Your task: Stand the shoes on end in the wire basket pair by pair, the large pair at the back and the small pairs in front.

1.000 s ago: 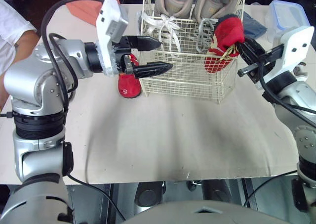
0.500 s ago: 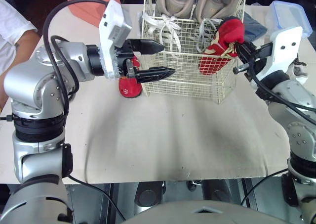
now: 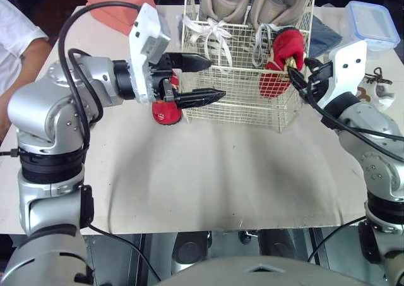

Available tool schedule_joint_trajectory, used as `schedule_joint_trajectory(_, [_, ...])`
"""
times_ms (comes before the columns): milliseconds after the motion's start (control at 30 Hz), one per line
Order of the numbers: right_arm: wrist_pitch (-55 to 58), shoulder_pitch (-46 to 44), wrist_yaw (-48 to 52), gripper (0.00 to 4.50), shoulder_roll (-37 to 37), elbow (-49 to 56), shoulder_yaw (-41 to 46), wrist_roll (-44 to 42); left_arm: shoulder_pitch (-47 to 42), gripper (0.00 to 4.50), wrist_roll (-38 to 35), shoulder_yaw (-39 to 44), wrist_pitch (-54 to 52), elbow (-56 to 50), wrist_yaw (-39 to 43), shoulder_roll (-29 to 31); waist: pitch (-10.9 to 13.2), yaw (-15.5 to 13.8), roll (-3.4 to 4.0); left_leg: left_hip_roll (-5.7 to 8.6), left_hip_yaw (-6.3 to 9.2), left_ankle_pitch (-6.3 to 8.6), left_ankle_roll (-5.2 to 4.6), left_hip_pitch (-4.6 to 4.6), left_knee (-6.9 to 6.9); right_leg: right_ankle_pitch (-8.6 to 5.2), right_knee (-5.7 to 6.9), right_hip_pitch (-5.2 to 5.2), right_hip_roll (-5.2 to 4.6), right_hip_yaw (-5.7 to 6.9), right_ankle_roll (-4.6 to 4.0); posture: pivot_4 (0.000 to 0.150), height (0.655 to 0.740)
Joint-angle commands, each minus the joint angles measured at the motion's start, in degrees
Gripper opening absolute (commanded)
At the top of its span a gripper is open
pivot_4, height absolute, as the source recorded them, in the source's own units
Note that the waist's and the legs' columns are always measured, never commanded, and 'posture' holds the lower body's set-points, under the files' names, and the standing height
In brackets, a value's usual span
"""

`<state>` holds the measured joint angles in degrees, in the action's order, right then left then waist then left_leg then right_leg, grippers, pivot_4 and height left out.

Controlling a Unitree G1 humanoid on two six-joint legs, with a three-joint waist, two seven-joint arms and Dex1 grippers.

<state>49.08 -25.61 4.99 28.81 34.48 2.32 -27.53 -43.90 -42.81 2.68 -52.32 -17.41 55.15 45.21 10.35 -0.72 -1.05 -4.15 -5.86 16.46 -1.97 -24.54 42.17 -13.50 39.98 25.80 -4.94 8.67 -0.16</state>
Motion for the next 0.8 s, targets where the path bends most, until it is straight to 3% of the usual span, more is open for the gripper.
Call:
schedule_joint_trajectory(33, [-0.6,0.5,2.4,4.16,1.1,0.4,3.5,0.0,0.1,4.50,-0.4,1.1,0.8,-1.5,-0.3,0.4,0.0,0.0,0.00,0.00,0.00,0.00,0.00,0.00,0.00,0.00,0.00,0.00,0.00,0.00,0.00,0.150,0.6860])
schedule_joint_trajectory(67, [-1.0,0.4,3.5,4.34,1.7,0.7,4.8,-0.6,0.2,4.50,-0.4,1.3,0.7,-1.5,-0.3,0.5,0.0,0.0,0.01,0.00,0.00,0.00,0.00,-0.01,0.00,0.00,0.00,0.00,0.00,0.00,0.00,0.150,0.6860])
schedule_joint_trajectory(333, [-3.3,2.1,16.3,4.34,4.7,3.9,14.3,-12.7,3.2,4.50,1.1,6.8,4.9,3.4,-0.2,2.0,0.0,0.1,0.02,0.00,0.02,0.00,0.00,-0.04,-0.05,0.00,-0.05,0.03,0.01,0.03,-0.01,0.150,0.6860])
schedule_joint_trajectory(600, [-7.0,8.7,24.4,4.34,4.5,9.0,12.2,-20.3,7.3,4.50,6.9,13.2,18.0,22.9,-2.8,-1.6,0.0,-0.1,0.03,0.00,-0.02,0.00,-0.01,0.04,-0.07,0.00,-0.03,0.00,0.00,0.00,0.00,0.150,0.6860])
schedule_joint_trajectory(800, [-9.7,9.9,24.3,4.34,4.3,10.3,7.4,-17.6,6.7,4.50,13.4,11.5,24.6,39.9,-2.3,-1.4,0.0,-0.1,0.00,0.02,-0.02,0.01,-0.02,0.01,-0.04,0.00,-0.03,0.00,-0.01,0.02,0.00,0.150,0.6860])
